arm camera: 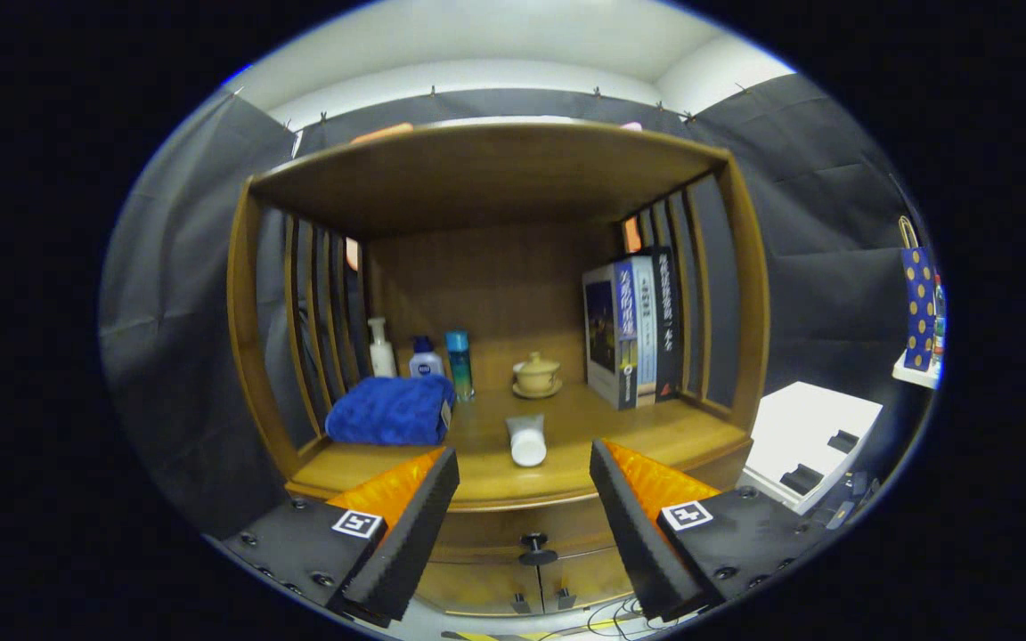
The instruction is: Pull open the drawer, take out the items inside it, and place them on the countertop above the cabinet.
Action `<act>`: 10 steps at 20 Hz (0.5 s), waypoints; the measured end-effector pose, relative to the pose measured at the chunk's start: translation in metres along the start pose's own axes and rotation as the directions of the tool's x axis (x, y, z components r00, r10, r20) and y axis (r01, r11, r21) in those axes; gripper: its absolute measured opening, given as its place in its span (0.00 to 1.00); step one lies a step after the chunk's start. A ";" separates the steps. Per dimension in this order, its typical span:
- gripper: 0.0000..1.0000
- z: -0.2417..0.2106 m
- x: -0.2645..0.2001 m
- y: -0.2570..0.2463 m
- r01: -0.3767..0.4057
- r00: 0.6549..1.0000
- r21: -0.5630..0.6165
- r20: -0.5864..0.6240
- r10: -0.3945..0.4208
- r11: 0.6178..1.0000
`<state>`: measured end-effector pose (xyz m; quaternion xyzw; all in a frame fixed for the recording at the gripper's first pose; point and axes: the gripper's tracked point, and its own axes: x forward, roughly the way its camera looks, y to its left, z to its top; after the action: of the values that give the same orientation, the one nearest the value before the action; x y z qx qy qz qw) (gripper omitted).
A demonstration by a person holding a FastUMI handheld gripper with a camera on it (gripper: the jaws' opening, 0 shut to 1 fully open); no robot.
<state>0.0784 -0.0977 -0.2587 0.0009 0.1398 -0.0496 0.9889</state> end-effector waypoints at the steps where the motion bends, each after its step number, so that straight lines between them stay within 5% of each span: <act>1: 0.98 0.014 -0.007 0.000 -0.002 1.000 0.006 0.013 0.001 1.000; 10: 0.98 0.102 -0.053 0.028 -0.060 0.991 -0.035 0.117 0.064 0.998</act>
<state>0.0583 -0.0659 -0.1462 -0.0132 0.0817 -0.0166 0.9964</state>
